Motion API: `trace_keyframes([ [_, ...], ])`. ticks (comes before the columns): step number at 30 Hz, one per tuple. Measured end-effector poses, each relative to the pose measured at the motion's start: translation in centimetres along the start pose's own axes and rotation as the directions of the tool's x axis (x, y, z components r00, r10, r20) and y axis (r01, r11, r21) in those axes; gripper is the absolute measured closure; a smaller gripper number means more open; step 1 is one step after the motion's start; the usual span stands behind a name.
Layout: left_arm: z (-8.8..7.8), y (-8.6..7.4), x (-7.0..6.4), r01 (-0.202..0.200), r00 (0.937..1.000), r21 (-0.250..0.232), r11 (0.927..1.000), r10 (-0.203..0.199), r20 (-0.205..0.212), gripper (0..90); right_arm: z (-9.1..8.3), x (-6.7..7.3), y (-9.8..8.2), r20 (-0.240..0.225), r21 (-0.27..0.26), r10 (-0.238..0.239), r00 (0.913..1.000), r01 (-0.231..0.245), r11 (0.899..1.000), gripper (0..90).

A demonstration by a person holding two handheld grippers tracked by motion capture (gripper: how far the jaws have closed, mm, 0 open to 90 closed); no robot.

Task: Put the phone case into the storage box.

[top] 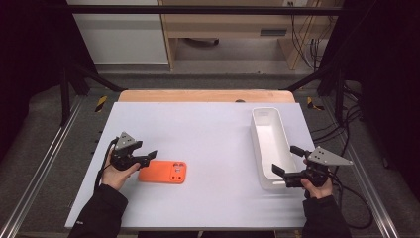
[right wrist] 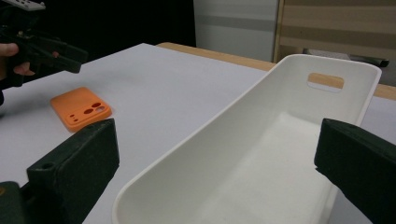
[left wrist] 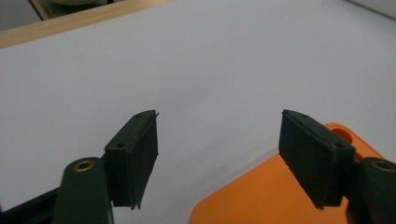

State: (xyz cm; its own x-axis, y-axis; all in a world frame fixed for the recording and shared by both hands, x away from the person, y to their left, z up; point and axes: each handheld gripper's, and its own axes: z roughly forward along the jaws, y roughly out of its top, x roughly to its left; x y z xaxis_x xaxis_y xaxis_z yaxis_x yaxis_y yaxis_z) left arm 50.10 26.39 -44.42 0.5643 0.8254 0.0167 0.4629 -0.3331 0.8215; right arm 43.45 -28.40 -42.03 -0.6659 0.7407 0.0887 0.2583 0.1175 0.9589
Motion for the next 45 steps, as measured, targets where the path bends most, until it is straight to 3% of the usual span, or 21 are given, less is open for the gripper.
trace_keyframes([
  [8,0.5,-0.2,0.2,0.021,0.9998,0.036,0.9991,-0.021,0.004,59.0,0.1,0.1,0.0,-0.002,0.007,0.0,1.0,0.0,1.0,0.5],
  [14,1.1,-0.4,0.0,0.008,0.9999,0.079,0.9968,-0.007,-0.011,68.1,0.1,0.0,0.0,-0.003,0.008,-0.003,1.0,0.003,1.0,0.5],
  [25,1.9,-0.8,0.1,0.007,1.0,0.138,0.9904,-0.007,-0.002,87.3,0.1,0.0,-0.1,-0.001,0.012,-0.005,1.0,0.005,1.0,0.5],
  [45,2.6,-1.2,0.5,0.023,0.9997,0.201,0.9794,-0.024,0.001,89.8,0.2,0.1,-0.1,-0.007,0.021,-0.003,1.0,0.004,1.0,0.5],
])
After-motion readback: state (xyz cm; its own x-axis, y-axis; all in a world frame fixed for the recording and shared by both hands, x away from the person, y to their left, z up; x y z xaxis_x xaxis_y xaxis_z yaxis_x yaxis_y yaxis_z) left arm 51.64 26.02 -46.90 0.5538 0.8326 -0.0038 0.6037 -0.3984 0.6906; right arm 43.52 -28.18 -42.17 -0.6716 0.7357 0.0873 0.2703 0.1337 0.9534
